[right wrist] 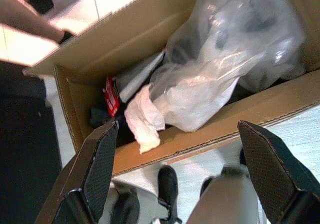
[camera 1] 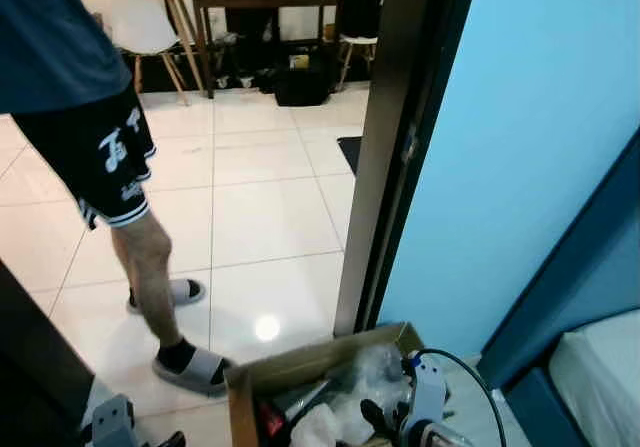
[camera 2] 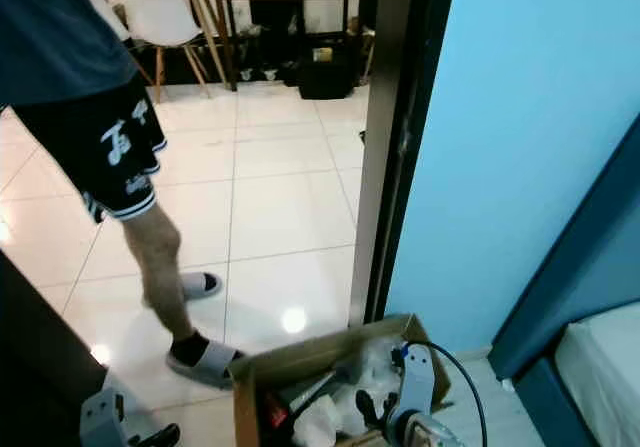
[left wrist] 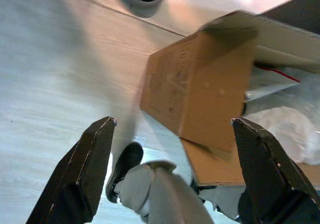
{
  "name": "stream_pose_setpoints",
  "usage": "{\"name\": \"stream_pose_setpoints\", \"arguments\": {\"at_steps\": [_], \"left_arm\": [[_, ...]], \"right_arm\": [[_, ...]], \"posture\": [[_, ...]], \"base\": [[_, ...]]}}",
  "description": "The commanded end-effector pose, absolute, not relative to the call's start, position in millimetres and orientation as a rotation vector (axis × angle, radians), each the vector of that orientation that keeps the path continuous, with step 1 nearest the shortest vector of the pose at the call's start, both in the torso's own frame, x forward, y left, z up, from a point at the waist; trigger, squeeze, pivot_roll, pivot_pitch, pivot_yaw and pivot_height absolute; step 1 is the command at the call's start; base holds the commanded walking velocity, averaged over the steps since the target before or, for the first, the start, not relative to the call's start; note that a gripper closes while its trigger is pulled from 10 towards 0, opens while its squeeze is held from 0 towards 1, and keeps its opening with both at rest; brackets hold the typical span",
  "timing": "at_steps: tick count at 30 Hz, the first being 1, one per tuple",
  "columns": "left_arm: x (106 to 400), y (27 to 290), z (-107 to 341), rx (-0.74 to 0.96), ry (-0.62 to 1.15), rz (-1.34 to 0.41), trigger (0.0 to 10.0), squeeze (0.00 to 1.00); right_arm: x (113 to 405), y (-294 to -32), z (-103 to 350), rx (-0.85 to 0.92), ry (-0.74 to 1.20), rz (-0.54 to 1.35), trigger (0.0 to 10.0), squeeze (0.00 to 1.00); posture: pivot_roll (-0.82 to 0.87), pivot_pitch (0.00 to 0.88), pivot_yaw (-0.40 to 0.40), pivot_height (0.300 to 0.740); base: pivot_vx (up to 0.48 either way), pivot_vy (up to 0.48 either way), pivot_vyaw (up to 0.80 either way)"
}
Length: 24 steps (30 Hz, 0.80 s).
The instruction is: Clean up the room
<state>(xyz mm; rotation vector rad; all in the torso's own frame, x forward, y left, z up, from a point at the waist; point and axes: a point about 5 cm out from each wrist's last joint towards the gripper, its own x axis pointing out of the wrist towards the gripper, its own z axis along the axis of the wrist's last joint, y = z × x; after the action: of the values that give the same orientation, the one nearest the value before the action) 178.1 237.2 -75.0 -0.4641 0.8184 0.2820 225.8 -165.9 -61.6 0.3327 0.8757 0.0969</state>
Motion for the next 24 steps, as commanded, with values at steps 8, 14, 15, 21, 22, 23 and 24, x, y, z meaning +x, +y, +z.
{"name": "stream_pose_setpoints", "arguments": {"at_steps": [8, 14, 15, 21, 22, 23, 24], "left_arm": [[187.6, 227.6, -73.6, -0.469, 0.834, 0.265, 10.0, 0.0], [188.7, 223.6, -74.0, -0.454, 0.847, 0.241, 10.0, 0.0], [188.7, 223.6, -74.0, -0.454, 0.847, 0.241, 10.0, 0.0], [185.5, 221.5, -76.1, -0.451, 0.858, 0.235, 10.0, 0.0], [184.5, 221.5, -76.5, -0.45, 0.86, 0.235, 10.0, 0.0], [182.9, 221.7, -77.3, -0.447, 0.866, 0.233, 10.0, 0.0], [181.7, 221.9, -77.8, -0.444, 0.87, 0.233, 10.0, 0.0]], "right_arm": [[224.4, -170.0, -62.6, 0.311, 0.888, 0.074, 10.0, 0.0], [224.2, -170.5, -62.8, 0.317, 0.89, 0.064, 10.0, 0.0], [224.2, -170.5, -62.8, 0.317, 0.89, 0.064, 10.0, 0.0], [223.4, -170.3, -63.5, 0.317, 0.897, 0.06, 10.0, 0.0], [222.9, -170.1, -63.8, 0.314, 0.902, 0.062, 10.0, 0.0], [222.2, -169.8, -64.2, 0.314, 0.906, 0.063, 10.0, 0.0], [221.8, -169.5, -64.5, 0.315, 0.909, 0.064, 10.0, 0.0]], "posture": [[-0.05, 0.0, -0.043, 0.74], [-0.05, 0.0, -0.039, 0.74], [-0.05, 0.0, -0.039, 0.74], [-0.05, 0.0, -0.04, 0.74], [-0.05, 0.0, -0.04, 0.74], [-0.05, 0.0, -0.04, 0.74], [-0.05, 0.0, -0.04, 0.74]], "base": [[-0.216, 0.0, 0.0], [-0.48, 0.0, 0.0], [-0.48, 0.0, 0.0], [-0.48, 0.0, 0.0], [-0.48, 0.0, -0.56], [-0.48, 0.0, -0.66], [-0.48, 0.0, -0.66]]}}
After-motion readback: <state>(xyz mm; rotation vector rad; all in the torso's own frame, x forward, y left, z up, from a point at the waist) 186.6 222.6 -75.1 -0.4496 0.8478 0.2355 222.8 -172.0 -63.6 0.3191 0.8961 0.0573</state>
